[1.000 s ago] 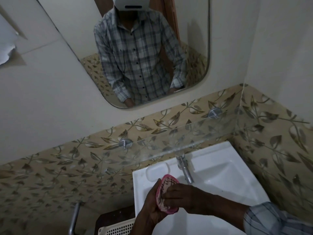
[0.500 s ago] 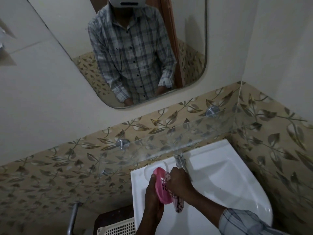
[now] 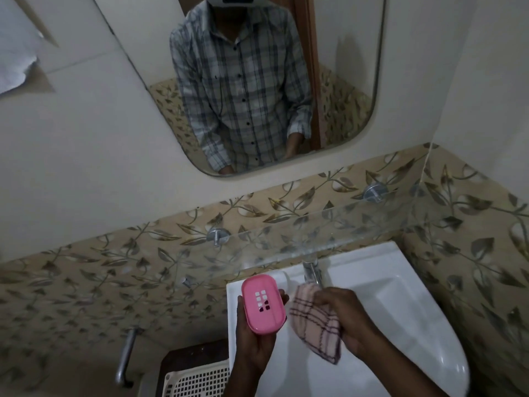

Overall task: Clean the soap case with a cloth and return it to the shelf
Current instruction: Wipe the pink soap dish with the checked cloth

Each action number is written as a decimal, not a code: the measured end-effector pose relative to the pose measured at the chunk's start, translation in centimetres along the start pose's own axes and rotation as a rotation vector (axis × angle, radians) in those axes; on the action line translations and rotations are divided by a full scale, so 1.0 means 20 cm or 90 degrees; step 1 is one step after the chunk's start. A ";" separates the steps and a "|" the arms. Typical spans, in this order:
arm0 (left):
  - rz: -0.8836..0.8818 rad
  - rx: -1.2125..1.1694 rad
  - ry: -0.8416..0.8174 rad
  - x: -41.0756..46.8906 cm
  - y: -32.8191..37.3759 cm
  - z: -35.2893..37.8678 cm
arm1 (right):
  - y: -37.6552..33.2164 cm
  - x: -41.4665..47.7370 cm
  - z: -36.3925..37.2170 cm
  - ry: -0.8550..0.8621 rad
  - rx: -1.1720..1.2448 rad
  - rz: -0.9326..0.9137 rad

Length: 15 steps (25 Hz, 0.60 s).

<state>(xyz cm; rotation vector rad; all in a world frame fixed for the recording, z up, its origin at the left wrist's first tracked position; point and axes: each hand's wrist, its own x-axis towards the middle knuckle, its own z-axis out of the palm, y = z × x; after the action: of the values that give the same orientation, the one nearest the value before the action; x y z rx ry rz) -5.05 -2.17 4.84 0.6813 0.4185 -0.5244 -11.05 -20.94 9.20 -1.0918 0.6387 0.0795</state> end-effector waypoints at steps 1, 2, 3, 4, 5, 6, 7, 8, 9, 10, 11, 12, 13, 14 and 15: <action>-0.006 -0.008 -0.026 -0.01 0.00 0.01 | 0.02 -0.01 -0.04 0.028 0.001 0.009; -0.010 -0.009 -0.049 -0.02 -0.01 0.01 | 0.04 -0.02 -0.06 0.028 -0.012 0.028; -0.013 -0.008 -0.071 -0.02 -0.02 0.01 | 0.07 -0.04 -0.06 -0.002 -0.035 0.050; -0.021 -0.002 -0.086 -0.02 -0.03 0.02 | 0.09 -0.07 -0.04 -0.054 -0.072 0.070; -0.033 0.008 -0.088 -0.01 -0.05 0.03 | 0.12 -0.09 -0.01 -0.110 -0.108 0.084; -0.048 0.021 -0.083 -0.01 -0.07 0.04 | 0.14 -0.11 0.04 -0.149 -0.128 0.085; -0.061 0.048 -0.072 0.00 -0.09 0.06 | 0.16 -0.13 0.07 -0.153 -0.129 0.073; -0.054 0.093 -0.047 0.00 -0.10 0.07 | 0.17 -0.13 0.10 -0.126 -0.122 0.053; -0.016 0.146 -0.014 0.01 -0.11 0.07 | 0.17 -0.12 0.10 -0.081 -0.125 0.030; 0.051 0.211 0.015 0.01 -0.11 0.07 | 0.18 -0.11 0.10 -0.040 -0.147 0.005; 0.129 0.299 0.026 0.02 -0.10 0.08 | 0.18 -0.09 0.08 -0.013 -0.174 -0.013; 0.203 0.401 0.033 0.02 -0.09 0.10 | 0.17 -0.07 0.07 0.003 -0.207 -0.029; 0.262 0.499 0.065 0.01 -0.08 0.12 | 0.17 -0.06 0.07 0.012 -0.249 -0.045; 0.299 0.580 0.109 0.00 -0.07 0.14 | 0.17 -0.05 0.07 0.019 -0.298 -0.069; 0.310 0.644 0.131 -0.01 -0.07 0.17 | 0.17 -0.05 0.08 0.022 -0.349 -0.095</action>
<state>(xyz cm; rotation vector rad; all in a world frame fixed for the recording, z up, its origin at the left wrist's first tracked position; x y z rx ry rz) -5.37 -5.39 6.66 1.7684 0.1360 -0.1649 -12.36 -17.79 7.40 -1.6695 0.5775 0.1099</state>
